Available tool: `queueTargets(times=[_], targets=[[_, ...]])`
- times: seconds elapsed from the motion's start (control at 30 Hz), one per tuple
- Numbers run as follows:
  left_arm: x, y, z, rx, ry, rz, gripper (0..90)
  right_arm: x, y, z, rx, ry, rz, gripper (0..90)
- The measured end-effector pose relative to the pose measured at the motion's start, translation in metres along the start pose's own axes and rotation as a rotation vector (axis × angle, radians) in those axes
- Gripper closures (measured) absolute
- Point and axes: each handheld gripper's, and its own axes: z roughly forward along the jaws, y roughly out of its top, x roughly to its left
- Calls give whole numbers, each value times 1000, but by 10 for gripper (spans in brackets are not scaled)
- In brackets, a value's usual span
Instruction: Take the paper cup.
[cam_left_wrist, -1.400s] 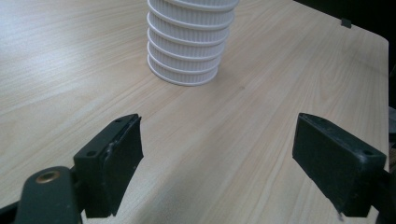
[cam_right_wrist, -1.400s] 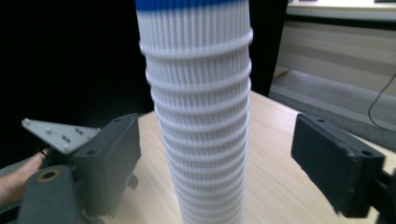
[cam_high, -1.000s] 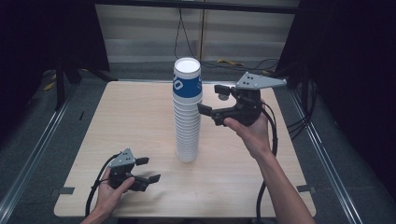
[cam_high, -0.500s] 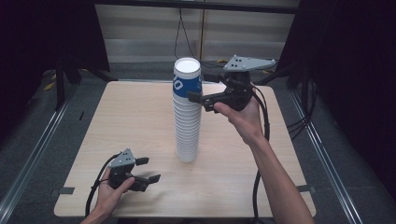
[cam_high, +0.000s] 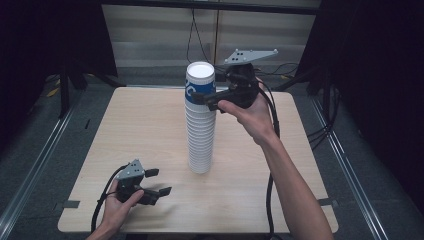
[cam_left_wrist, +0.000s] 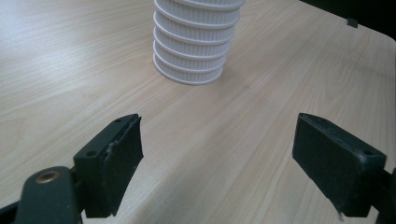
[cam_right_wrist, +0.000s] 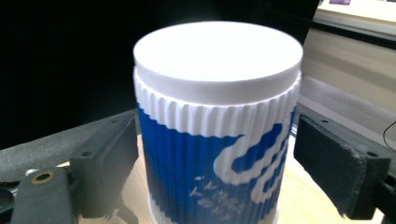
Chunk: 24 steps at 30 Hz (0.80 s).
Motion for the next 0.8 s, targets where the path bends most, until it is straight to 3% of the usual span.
queueTargets(times=[0.6,0.8], targets=[[0,0,0,4,-1,-1,159,-1,3,12,8,27,0,228],[0,0,0,3,-4,-3,159,-1,3,8,-31,24,6,231]])
